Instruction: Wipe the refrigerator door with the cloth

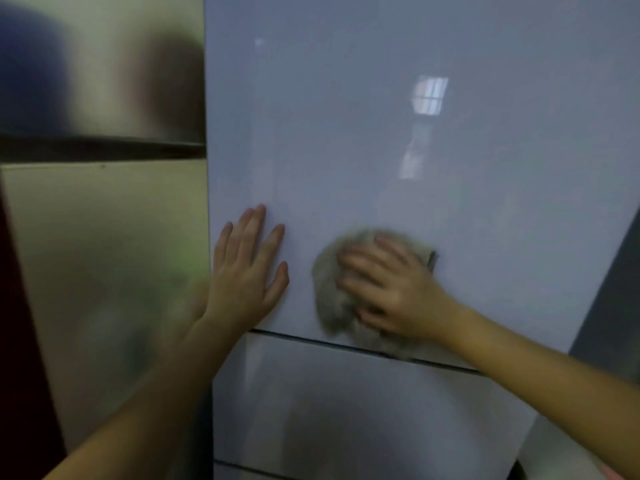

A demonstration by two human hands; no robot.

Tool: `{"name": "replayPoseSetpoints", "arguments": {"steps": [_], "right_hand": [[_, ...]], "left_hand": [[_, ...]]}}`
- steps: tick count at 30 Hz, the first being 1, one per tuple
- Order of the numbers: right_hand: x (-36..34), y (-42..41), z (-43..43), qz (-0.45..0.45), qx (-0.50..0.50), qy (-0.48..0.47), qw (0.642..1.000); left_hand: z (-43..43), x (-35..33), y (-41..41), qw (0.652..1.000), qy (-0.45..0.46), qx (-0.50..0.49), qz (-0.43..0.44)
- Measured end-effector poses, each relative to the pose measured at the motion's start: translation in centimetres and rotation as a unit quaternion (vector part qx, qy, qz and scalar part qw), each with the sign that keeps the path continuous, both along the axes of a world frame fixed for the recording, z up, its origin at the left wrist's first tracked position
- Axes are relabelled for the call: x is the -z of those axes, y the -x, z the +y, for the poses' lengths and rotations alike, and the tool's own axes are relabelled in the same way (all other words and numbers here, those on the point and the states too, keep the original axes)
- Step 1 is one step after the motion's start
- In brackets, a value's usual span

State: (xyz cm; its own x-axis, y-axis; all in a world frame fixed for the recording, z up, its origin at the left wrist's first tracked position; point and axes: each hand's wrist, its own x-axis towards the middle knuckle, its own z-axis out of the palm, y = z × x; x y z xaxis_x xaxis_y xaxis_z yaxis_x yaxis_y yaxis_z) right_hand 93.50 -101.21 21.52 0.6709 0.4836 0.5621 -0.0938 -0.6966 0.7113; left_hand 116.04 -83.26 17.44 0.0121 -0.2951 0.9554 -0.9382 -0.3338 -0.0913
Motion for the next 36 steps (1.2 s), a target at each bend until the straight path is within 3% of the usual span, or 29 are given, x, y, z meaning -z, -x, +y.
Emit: {"name": "replayPoseSetpoints", "arguments": {"steps": [3, 6, 9, 15, 19, 22, 25, 29, 32, 36], "right_hand": [[6.4, 2.8, -1.4, 0.095, 0.005, 0.046, 0.994], [7.9, 4.9, -2.8, 0.112, 0.018, 0.063, 0.992], [4.4, 6.0, -3.6, 0.063, 0.014, 0.038, 0.997], [-7.2, 8.2, -4.5, -0.129, 0.032, -0.024, 0.991], [-7.8, 8.5, -4.6, -0.172, 0.047, -0.022, 0.984], [-3.7, 8.8, -4.8, -0.119, 0.043, -0.014, 0.992], [2.6, 10.8, -6.1, 0.007, 0.033, 0.026, 0.999], [8.2, 15.0, -8.4, 0.147, 0.069, 0.104, 0.981], [6.7, 16.9, -9.4, 0.151, 0.080, 0.107, 0.979], [-1.0, 17.8, -10.0, 0.037, 0.082, 0.061, 0.994]], "left_hand": [[-0.9, -0.6, 1.2, 1.000, 0.007, 0.010, -0.029], [-1.7, -1.0, 2.3, 0.999, 0.007, 0.016, -0.038], [-2.5, -1.3, 3.2, 0.999, 0.004, 0.030, -0.045], [-3.9, -2.7, 4.4, 0.998, 0.021, 0.031, -0.048], [-4.1, -2.5, 4.6, 0.998, 0.029, 0.036, -0.048], [-4.1, -2.2, 4.5, 0.998, 0.021, 0.031, -0.044], [-4.2, -2.1, 4.4, 0.998, 0.022, 0.026, -0.049], [-4.6, -1.9, 4.6, 0.998, 0.024, 0.025, -0.049], [-4.8, -2.0, 5.0, 0.998, 0.030, 0.030, -0.036], [-5.1, -2.4, 5.5, 0.998, 0.037, 0.032, -0.030]]}}
